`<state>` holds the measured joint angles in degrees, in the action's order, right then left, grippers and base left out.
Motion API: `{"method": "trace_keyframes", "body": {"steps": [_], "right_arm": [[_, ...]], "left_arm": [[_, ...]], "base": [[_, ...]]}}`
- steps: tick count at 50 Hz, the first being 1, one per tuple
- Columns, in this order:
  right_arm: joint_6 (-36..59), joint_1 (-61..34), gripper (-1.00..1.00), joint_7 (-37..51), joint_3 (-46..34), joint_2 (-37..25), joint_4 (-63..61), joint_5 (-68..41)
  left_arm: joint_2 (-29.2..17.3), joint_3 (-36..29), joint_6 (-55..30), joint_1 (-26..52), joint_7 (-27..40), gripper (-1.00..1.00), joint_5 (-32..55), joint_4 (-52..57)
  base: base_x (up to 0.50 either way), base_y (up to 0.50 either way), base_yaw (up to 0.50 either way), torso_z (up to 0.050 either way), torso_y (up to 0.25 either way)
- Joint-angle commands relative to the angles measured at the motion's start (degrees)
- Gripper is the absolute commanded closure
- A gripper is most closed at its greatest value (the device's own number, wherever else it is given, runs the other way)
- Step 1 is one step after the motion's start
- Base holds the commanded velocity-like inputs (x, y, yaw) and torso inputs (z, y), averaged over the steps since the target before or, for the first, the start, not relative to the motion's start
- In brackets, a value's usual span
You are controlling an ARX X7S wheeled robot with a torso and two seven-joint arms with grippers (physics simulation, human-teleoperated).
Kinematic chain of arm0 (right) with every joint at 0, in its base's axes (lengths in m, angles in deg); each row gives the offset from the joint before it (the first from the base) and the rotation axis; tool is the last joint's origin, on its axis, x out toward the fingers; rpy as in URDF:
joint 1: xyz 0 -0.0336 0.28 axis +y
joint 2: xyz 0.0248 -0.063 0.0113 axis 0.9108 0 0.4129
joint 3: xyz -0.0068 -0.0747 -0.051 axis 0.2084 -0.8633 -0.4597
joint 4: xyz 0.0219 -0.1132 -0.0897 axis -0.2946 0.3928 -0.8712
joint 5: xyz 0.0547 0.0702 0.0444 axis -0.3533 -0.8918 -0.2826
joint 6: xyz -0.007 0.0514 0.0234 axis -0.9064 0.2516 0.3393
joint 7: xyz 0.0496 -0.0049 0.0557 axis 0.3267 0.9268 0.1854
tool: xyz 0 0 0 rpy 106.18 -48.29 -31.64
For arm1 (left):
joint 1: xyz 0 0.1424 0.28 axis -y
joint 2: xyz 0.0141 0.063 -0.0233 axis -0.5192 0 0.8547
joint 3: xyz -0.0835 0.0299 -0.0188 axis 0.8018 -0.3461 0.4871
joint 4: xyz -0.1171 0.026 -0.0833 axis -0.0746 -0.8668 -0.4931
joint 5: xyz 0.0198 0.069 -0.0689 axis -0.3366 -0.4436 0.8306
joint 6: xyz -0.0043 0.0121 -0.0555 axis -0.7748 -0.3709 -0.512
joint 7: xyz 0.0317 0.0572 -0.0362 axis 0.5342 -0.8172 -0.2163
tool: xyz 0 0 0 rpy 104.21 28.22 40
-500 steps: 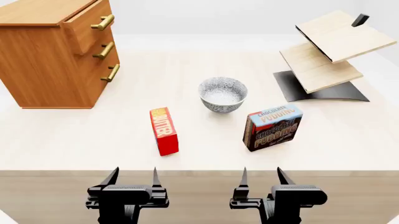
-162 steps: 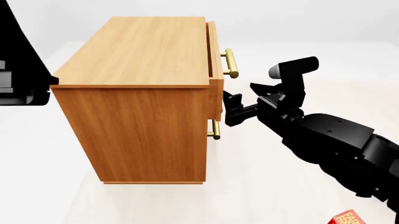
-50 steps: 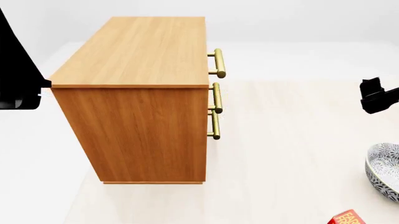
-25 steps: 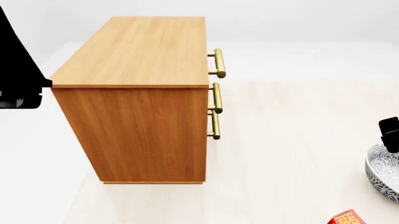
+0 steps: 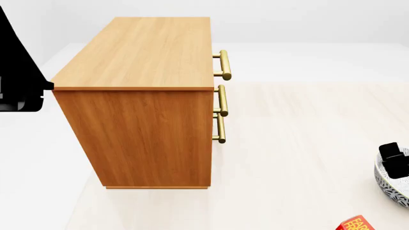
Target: Close the top drawer of the cabinet and put the bowl on top of it.
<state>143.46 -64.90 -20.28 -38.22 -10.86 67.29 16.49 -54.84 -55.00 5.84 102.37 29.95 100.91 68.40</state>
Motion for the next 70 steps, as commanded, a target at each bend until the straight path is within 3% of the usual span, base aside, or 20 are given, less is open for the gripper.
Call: {"method": "trace_keyframes", "body": {"steps": [1, 24, 54, 70], "right_arm": [[-3.96, 4.02, -1.0, 0.68, 0.06, 1.39, 2.24, -1.94], [-14.82, 15.48, -1.0, 4.95, 1.83, 3.92, 11.17, -9.76], [-17.1, 18.34, -1.0, 9.4, 0.3, 9.31, 19.31, -6.45], [-18.39, 22.13, -1.0, 7.26, -1.32, 11.58, 20.38, -5.65]], "left_arm": [[0.63, -0.05, -0.46, 0.1, -0.28, -1.0, -0.11, -0.21], [0.96, 0.34, -0.88, 0.45, -0.81, -1.0, 0.43, -0.35], [1.62, 0.49, -1.28, 0.12, -0.88, -1.0, 0.04, -0.53], [2.07, 0.47, -1.43, -0.18, -0.96, -1.0, -0.3, -0.54]], "base": [[0.0, 0.0, 0.0, 0.0, 0.0], [0.0, 0.0, 0.0, 0.0, 0.0], [0.0, 0.0, 0.0, 0.0, 0.0], [0.0, 0.0, 0.0, 0.0, 0.0]]}}
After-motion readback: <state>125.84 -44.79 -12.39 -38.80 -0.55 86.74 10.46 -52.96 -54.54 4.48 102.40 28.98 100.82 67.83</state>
